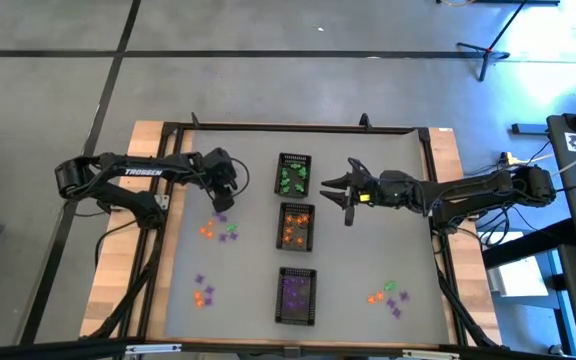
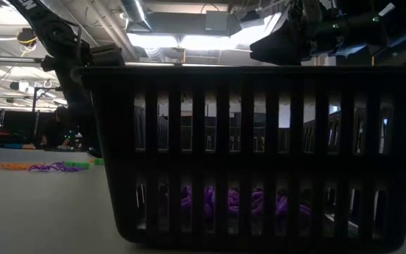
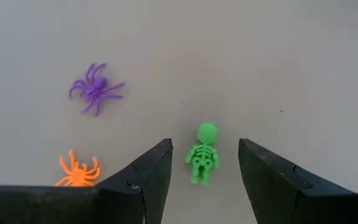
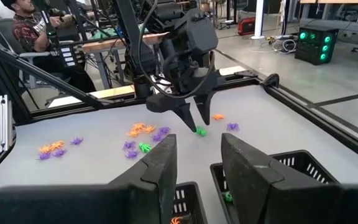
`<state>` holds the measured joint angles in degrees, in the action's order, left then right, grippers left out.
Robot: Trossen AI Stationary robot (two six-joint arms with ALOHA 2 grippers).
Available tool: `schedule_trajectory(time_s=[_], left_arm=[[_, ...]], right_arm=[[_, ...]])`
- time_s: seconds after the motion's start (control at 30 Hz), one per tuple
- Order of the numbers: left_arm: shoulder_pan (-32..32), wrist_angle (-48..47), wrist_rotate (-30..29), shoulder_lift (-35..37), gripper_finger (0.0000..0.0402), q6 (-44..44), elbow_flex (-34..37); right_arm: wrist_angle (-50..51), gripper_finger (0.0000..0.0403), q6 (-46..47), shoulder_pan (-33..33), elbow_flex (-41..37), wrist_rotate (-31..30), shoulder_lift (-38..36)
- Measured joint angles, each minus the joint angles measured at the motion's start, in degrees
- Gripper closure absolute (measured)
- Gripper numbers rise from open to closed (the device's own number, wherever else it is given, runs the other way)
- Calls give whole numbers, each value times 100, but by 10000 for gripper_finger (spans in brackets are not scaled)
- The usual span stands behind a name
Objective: Sort Halloween decoration
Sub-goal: Put the green skeleton toy into the top black bin
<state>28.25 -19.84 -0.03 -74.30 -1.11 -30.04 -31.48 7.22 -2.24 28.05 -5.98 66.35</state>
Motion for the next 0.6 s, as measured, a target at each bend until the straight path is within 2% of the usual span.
schedule_trajectory(time_s=[0.13,0.3,0.6], left_arm=[[-16,-20,-273,0,225,99,0],[-16,-20,-243,-37,225,134,0],[-24,64,-294,-666,226,79,-30]], right_arm=[[1,279,0,0,0,0,0],[4,279,0,0,0,0,0],[7,279,0,0,0,0,0]])
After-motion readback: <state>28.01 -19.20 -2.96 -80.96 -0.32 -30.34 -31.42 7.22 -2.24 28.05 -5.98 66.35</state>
